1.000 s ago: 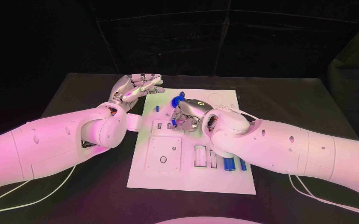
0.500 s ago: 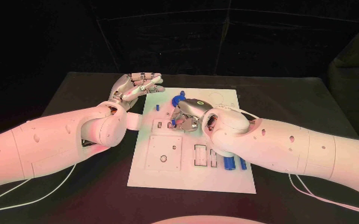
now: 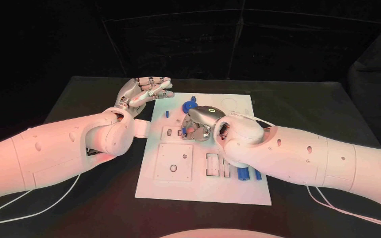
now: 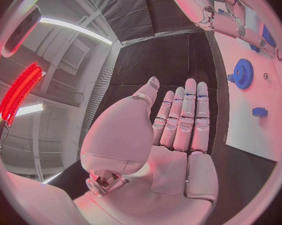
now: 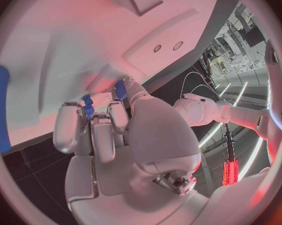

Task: Assemble the parts on the task board

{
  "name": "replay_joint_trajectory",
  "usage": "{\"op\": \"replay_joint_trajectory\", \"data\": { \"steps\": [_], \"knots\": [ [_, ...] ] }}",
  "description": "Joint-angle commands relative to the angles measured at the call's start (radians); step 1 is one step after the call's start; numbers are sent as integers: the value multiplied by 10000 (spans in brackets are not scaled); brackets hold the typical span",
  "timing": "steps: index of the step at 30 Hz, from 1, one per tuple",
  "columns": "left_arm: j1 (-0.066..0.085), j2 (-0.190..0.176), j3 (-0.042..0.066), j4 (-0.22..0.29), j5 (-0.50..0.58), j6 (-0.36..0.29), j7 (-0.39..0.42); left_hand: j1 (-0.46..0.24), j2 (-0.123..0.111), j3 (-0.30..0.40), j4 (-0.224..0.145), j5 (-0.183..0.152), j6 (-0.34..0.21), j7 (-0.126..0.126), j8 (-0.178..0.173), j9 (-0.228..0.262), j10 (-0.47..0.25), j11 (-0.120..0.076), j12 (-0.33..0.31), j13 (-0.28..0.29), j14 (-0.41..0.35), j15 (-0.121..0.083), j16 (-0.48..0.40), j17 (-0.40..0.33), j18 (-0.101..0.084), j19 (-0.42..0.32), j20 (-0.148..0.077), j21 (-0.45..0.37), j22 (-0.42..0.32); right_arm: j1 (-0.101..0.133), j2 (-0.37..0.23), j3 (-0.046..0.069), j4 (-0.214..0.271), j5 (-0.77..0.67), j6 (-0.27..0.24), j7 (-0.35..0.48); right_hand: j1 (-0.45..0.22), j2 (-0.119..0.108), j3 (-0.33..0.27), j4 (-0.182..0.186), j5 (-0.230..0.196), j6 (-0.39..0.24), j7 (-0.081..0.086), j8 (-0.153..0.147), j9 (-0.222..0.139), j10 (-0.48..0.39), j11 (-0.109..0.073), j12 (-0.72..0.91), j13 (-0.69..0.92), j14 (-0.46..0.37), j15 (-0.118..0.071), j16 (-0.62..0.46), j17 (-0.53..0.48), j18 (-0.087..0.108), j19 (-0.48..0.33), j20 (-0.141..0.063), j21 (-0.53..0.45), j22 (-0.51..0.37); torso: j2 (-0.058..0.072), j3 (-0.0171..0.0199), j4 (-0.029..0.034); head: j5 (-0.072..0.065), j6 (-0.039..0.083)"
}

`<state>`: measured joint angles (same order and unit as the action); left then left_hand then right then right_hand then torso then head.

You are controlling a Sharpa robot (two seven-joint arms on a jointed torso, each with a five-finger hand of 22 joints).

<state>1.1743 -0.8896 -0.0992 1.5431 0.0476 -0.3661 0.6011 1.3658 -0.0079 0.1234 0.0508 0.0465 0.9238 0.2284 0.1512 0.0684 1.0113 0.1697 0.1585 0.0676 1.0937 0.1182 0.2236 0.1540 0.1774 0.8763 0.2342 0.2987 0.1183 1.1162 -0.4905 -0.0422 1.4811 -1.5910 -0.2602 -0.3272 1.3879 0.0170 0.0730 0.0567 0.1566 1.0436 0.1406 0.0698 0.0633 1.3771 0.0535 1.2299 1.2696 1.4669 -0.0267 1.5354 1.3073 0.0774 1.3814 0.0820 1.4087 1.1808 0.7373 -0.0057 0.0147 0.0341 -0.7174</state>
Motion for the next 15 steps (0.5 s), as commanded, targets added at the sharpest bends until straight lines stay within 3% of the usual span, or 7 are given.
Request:
{"op": "replay_joint_trajectory", "data": {
  "steps": [1,9,15],
  "knots": [
    [17,9,8,6,0,109,49,5,67,-9,-52,36,50,5,-57,-16,70,18,-42,-17,32,41,-36,14,65,79,19,-50,-14,-15,-9,-25,8,-230,191,-262,-58,-128,-10,64,-28,-116,14,-42,16,-84,-1,-81,-2,848,66,-58,1804,8,-47,47,-68,-25,0,1,-1,6,-2],
    [16,5,8,7,0,106,44,14,78,0,-85,36,56,10,-65,-16,80,20,-63,-17,41,40,-58,23,66,87,19,-61,-28,-20,9,-25,29,-284,-78,-417,-481,-544,-252,265,118,-610,84,-78,-3,-312,73,-425,-321,842,127,-74,1784,23,-88,102,-125,-117,0,-3,-2,7,-1],
    [16,0,8,3,0,109,43,14,78,0,-85,36,56,10,-65,-16,80,20,-63,-17,41,40,-58,23,66,87,19,-61,-28,-28,17,-25,69,-306,-322,-546,-754,-694,-499,491,103,-835,119,-45,14,-344,114,-454,-377,839,165,-84,1773,29,-97,140,-148,-148,2,0,-2,6,4]
  ]
}}
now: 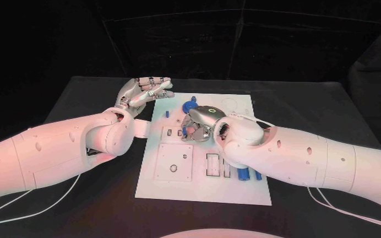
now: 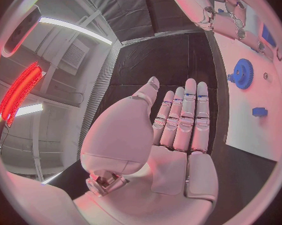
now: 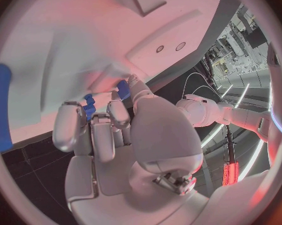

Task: Assemble the parts on the task board

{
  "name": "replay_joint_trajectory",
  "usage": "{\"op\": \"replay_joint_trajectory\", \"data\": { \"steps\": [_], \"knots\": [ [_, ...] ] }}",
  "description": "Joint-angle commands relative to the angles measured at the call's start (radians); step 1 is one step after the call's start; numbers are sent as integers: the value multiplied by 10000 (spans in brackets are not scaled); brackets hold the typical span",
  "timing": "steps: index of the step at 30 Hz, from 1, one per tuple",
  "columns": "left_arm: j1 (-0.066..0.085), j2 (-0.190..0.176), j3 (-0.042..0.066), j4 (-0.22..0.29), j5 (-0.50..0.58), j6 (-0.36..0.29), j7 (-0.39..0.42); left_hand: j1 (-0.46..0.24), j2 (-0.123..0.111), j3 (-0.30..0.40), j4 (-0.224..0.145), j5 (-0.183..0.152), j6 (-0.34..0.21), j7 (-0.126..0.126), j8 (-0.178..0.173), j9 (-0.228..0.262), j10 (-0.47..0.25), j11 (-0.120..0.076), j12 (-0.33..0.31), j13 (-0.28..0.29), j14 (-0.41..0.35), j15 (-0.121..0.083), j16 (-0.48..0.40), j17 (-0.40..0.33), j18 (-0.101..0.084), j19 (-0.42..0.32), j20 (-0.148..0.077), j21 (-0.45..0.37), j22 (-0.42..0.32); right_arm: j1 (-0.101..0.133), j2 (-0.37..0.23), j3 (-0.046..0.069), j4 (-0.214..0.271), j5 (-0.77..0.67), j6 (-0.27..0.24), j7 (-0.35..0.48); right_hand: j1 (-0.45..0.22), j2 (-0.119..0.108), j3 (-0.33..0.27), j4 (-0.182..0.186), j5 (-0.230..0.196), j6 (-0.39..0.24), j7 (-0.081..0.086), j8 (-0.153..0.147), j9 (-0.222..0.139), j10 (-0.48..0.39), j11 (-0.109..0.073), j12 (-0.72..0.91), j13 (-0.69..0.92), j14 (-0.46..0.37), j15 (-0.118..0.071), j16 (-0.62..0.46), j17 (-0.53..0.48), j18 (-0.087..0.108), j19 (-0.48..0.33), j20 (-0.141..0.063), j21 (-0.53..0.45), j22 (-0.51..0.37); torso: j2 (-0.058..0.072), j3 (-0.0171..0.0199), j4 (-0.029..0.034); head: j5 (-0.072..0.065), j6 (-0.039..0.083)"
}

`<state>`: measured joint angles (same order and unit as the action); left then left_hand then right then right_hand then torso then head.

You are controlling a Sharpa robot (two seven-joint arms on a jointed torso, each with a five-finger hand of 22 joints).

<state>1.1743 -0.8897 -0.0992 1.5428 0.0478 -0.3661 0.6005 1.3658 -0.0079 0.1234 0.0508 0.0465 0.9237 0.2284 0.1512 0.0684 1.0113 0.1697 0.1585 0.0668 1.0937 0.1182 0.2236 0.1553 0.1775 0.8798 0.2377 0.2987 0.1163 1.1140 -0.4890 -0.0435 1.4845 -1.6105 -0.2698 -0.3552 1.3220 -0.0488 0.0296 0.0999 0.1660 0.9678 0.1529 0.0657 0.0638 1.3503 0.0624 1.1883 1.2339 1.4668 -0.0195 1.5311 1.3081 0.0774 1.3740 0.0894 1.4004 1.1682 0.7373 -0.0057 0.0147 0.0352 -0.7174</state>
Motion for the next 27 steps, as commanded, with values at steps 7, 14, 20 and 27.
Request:
{"op": "replay_joint_trajectory", "data": {
  "steps": [7,14,20,27],
  "knots": [
    [16,2,8,-31,-42,102,-19,31,88,16,-142,37,78,-5,-71,-14,111,3,-86,-7,181,3,-22,53,79,155,-40,-26,-8,-87,-148,-11,313,-272,-1260,-185,-284,-284,-453,383,210,-353,67,-11,7,-169,90,-100,-112,835,145,-52,1755,35,-39,112,-94,-63,-2,12,-11,-7,14],
    [23,-109,10,-87,-1178,260,-1016,-541,34,-206,34,87,824,-513,188,80,1632,-630,401,232,2604,-762,1260,932,109,2013,-764,967,378,-78,-986,10,1082,654,-1889,1942,-91,-349,-627,549,383,-637,145,-15,6,-210,157,-84,-129,780,198,-171,1546,86,-180,162,-233,-338,-36,16,-19,31,51],
    [247,-161,12,-240,-2926,998,-3592,-940,111,-319,238,95,1159,-966,308,155,2887,-1157,1295,930,4200,-1379,5474,4888,47,3647,-1443,2223,1010,511,-2209,66,1511,3416,-1034,3696,308,-220,-847,532,838,-534,108,169,61,-749,127,-757,-751,487,175,-827,498,339,-881,164,-980,-1689,-142,35,-33,60,50],
    [693,-62,11,-434,-6013,2553,-7728,-2445,312,-1253,1379,74,1001,-1122,931,463,2580,-1346,3681,2948,4136,-1470,10392,10157,31,3786,-1704,3497,1885,1238,-3293,81,1408,5611,-541,4044,624,-35,-949,419,1187,-429,39,274,63,-785,52,-936,-973,418,102,-1112,168,418,-1077,90,-1351,-2213,-325,109,-70,144,17]
  ]
}}
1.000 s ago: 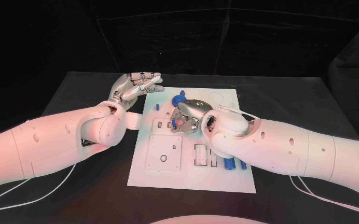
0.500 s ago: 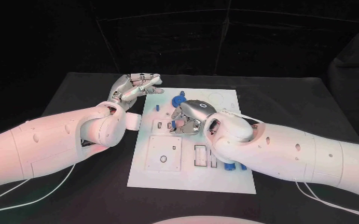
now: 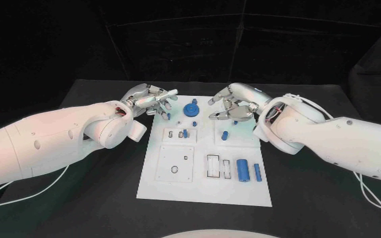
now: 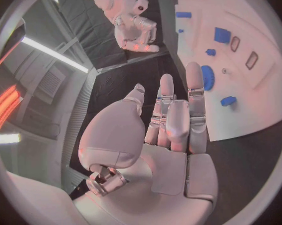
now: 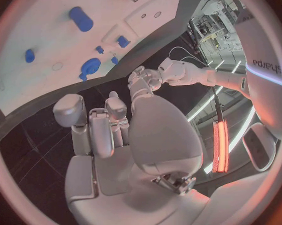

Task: Assemble the parts on the task board

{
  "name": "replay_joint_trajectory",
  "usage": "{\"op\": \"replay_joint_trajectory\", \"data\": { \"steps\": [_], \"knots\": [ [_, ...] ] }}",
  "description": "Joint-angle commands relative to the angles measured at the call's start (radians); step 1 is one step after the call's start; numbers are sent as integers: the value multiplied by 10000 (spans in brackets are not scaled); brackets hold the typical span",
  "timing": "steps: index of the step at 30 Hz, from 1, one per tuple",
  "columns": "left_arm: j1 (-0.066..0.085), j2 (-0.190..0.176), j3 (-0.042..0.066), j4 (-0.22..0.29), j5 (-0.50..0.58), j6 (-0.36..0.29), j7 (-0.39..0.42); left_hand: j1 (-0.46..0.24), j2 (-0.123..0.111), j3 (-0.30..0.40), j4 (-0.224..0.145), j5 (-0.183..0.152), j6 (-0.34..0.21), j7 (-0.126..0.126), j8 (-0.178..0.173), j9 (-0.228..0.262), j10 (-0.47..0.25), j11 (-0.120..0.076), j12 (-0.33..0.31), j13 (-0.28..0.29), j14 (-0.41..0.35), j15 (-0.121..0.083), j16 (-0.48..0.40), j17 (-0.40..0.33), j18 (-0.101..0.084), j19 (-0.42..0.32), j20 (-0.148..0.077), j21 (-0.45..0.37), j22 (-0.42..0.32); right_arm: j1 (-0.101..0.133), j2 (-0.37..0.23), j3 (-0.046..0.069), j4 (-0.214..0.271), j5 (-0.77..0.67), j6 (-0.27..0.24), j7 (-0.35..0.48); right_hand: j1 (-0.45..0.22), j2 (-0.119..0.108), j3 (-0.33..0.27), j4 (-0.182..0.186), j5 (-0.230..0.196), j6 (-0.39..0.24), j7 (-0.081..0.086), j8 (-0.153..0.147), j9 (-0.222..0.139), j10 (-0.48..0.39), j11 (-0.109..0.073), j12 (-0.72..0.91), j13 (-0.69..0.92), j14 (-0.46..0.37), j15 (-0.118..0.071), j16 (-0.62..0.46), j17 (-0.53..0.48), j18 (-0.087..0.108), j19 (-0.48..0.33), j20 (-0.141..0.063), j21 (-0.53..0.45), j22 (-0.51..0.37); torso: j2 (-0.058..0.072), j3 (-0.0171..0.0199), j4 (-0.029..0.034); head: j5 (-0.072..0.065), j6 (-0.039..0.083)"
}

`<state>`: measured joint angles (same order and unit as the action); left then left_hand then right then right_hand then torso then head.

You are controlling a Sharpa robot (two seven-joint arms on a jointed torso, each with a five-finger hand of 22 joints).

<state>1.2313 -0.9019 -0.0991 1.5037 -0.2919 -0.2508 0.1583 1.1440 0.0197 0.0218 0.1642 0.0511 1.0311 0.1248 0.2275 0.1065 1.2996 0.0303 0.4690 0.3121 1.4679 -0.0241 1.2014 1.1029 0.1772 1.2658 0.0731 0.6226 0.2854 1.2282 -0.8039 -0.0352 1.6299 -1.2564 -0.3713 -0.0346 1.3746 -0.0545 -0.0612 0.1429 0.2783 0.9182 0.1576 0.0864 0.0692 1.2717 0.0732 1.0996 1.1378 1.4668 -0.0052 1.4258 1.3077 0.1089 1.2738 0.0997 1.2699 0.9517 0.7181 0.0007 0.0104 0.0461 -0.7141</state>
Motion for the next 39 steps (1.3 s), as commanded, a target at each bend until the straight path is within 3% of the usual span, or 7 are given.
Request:
{"op": "replay_joint_trajectory", "data": {
  "steps": [1,4,7,9,15,24,39],
  "knots": [
    [184,87,10,-55,-3063,1585,-3758,-269,45,-389,344,-18,-111,-92,301,144,-466,31,961,824,387,-68,926,1033,22,-130,-55,430,324,145,-244,-1,-75,2229,496,845,101,25,-49,-12,73,74,-11,72,10,4,-58,-50,-16,418,-44,-65,166,105,-77,-16,-57,-65,-150,55,-32,59,-19],
    [302,174,11,-64,-4013,1913,-4652,-335,98,-764,610,112,55,-212,836,400,-574,-148,2136,1732,649,-186,2236,2634,-17,28,-117,1317,1161,229,-446,0,-116,2495,491,858,96,36,-79,-5,86,94,-18,90,12,15,-64,-52,-27,422,-51,-76,162,106,-71,-23,-75,-81,-172,89,-32,98,-32],
    [436,362,11,-93,-4839,2271,-5475,-108,239,-1335,887,40,-12,-473,1982,1135,-353,-294,5534,5281,920,-357,3393,4218,-531,841,-306,4511,5111,288,-588,1,-168,2658,447,873,73,51,-117,16,91,111,-25,107,13,40,-70,-34,-22,429,-57,-78,170,102,-52,-30,-81,-76,-206,140,-16,105,-61],
    [493,478,11,-87,-5213,2553,-5954,-58,291,-1586,1000,-5,-186,-547,2459,1496,-257,-351,6220,6019,985,-404,3578,4497,-620,972,-337,5268,6061,308,-607,1,-222,2696,450,858,71,55,-122,18,93,113,-26,109,13,45,-72,-30,-20,431,-59,-77,175,102,-48,-31,-82,-74,-223,156,-19,119,-56],
    [668,853,9,-138,-5811,3351,-7031,-61,379,-1874,1148,-23,-536,-549,2839,1832,-682,-341,5987,5718,874,-455,3322,4112,-779,1335,-350,6012,7116,333,-546,2,-331,2634,483,783,76,63,-133,19,103,119,-30,116,13,54,-76,-26,-21,431,-62,-86,165,101,-41,-35,-86,-76,-228,171,-15,143,-79],
    [746,1501,4,-373,-6139,3470,-7433,22,565,-2256,1176,-28,-661,-735,3791,2545,-128,-486,6921,6827,1029,-572,3694,4679,-1088,1964,-467,7251,9045,343,-483,2,-409,2484,475,660,86,69,-146,16,119,130,-35,126,15,61,-81,-24,-25,433,-66,-93,160,102,-37,-39,-95,-86,-204,148,-26,167,-83],
    [796,2133,-41,-689,-6178,3617,-7657,-83,717,-2611,1171,-9,-944,-830,4510,3219,96,-583,7322,7313,1029,-648,3694,4679,-1200,2117,-533,7704,9752,345,-343,1,-526,2174,506,547,106,100,-214,21,219,142,-50,152,11,85,-98,-36,-59,445,-84,-111,159,101,-7,-59,-125,-110,-191,136,-15,159,-148]
  ]
}}
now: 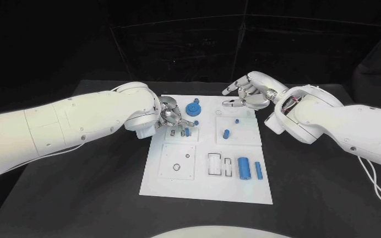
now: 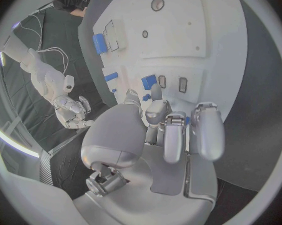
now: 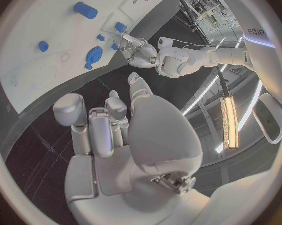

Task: Assemble the parts on the task board

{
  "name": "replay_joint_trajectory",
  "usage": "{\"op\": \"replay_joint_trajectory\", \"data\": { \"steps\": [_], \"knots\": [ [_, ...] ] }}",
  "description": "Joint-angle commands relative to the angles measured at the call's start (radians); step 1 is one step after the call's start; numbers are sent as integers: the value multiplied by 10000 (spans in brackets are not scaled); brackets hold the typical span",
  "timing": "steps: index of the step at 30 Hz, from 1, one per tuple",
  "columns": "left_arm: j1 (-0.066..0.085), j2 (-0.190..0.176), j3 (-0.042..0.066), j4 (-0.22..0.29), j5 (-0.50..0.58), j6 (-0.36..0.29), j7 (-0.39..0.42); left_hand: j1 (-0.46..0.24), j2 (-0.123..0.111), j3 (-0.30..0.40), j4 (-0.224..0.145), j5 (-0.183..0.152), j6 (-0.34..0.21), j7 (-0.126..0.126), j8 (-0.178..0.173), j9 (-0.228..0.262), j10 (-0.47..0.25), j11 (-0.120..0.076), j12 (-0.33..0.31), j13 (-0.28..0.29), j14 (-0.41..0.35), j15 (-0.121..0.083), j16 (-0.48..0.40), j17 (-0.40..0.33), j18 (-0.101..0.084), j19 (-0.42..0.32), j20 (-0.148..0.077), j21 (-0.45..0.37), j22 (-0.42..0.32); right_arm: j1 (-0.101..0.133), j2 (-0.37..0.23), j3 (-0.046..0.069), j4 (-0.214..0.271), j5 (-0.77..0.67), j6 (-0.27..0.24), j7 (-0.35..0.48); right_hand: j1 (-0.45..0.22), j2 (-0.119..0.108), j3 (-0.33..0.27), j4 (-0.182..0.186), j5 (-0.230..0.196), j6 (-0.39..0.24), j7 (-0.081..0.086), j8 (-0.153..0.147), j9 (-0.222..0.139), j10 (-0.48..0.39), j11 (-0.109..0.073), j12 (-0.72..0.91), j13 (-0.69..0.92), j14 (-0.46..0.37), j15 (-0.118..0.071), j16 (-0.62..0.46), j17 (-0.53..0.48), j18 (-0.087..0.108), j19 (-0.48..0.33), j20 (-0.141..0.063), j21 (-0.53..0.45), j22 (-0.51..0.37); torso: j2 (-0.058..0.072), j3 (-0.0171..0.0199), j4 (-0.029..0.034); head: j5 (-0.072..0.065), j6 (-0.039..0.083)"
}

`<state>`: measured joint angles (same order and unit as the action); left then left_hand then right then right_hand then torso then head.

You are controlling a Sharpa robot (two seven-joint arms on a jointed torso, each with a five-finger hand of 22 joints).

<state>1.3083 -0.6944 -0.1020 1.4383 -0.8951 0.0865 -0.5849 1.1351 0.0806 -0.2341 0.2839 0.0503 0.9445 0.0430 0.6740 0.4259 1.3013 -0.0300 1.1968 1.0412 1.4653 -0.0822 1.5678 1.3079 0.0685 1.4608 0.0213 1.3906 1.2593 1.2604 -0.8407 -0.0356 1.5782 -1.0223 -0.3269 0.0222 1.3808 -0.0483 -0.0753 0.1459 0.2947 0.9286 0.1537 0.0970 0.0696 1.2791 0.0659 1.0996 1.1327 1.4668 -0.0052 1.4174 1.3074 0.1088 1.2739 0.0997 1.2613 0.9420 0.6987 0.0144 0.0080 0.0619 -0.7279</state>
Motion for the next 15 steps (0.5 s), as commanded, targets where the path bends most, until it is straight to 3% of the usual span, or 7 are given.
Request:
{"op": "replay_joint_trajectory", "data": {
  "steps": [1,15],
  "knots": [
    [32,88,-21,-51,-147,271,-248,27,129,-48,-37,8,-90,-15,74,54,78,17,47,25,1055,-68,30,2629,-112,165,-16,26,15,23,36,5,-18,-178,56,-18,48,41,-77,-10,65,40,-12,48,6,9,-26,-42,-16,443,-85,-34,152,104,-8,-60,-44,-19,2,-5,9,4,-9],
    [101,332,-178,-291,-149,687,-472,178,175,-26,-137,56,-195,-20,231,231,73,14,64,44,1055,-70,30,2629,-116,160,-15,61,69,23,63,5,-72,-269,53,-85,105,75,-118,-26,186,38,-20,65,2,-12,-38,-108,-89,434,-96,-95,86,114,-13,-75,-103,-98,4,-9,14,-12,-64]
  ]
}}
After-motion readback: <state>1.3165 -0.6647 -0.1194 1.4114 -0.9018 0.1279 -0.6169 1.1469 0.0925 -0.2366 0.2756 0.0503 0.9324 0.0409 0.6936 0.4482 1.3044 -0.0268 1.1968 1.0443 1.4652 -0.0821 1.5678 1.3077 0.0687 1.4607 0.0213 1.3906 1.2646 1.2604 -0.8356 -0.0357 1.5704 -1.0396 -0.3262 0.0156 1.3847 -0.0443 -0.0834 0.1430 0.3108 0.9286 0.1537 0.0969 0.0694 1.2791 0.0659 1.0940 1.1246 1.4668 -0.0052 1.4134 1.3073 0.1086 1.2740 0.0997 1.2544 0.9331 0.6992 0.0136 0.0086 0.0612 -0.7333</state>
